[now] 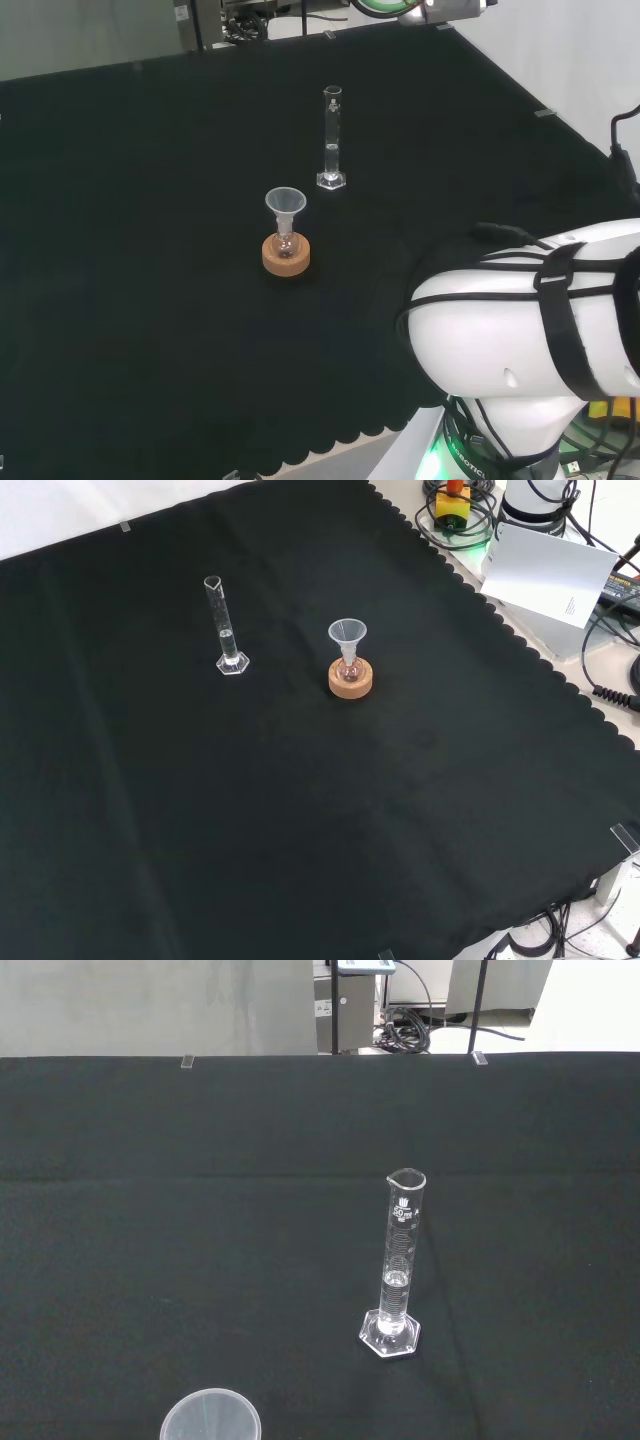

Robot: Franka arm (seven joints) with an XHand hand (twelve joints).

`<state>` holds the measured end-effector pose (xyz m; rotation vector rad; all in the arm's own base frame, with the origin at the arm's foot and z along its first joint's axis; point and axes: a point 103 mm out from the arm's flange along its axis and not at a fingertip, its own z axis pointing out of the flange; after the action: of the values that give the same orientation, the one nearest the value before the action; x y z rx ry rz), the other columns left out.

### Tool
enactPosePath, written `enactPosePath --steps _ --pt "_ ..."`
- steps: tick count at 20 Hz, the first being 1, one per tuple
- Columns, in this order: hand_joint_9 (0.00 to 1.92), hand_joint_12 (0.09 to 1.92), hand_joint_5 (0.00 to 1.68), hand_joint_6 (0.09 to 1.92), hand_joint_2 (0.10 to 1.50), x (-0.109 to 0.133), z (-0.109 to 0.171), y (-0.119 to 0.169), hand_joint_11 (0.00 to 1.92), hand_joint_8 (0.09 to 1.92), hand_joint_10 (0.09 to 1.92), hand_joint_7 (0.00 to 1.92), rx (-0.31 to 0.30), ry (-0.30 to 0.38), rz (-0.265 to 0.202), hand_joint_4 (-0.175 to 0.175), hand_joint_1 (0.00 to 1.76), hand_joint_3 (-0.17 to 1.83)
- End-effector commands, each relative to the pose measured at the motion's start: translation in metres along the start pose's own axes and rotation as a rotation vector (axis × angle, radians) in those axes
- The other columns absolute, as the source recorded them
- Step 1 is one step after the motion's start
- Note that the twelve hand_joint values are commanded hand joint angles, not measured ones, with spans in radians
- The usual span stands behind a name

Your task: Pick up the graduated cylinder.

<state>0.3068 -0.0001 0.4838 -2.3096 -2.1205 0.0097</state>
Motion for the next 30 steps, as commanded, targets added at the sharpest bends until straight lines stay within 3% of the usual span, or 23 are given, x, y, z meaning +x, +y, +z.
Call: enactPosePath --steps 1,4,11,20,27,30 --pt "0.47 1.34 0.24 0.09 1.31 0.000 0.000 0.000 0.09 0.54 0.09 0.00 -0.008 -0.007 0.002 -0.022 0.26 -0.02" --pt "0.44 1.35 0.27 0.09 1.38 -0.001 0.000 0.001 0.06 0.51 0.09 0.00 -0.005 -0.002 0.005 -0.017 0.15 0.02" --pt "0.44 1.35 0.27 0.09 1.38 -0.012 0.008 0.012 0.06 0.50 0.09 0.01 0.005 0.012 0.019 -0.018 0.14 0.02" --pt "0.44 1.35 0.28 0.09 1.38 -0.038 0.050 0.038 0.06 0.50 0.09 0.01 0.034 0.044 0.070 -0.021 0.16 0.02" --pt "0.46 1.36 0.27 0.09 1.35 -0.075 0.094 0.093 0.07 0.51 0.09 0.03 0.032 0.113 0.066 -0.027 0.23 0.00" --pt "0.46 1.36 0.28 0.09 1.34 -0.090 0.114 0.127 0.07 0.51 0.09 0.03 0.059 0.127 0.064 -0.028 0.24 0.00"
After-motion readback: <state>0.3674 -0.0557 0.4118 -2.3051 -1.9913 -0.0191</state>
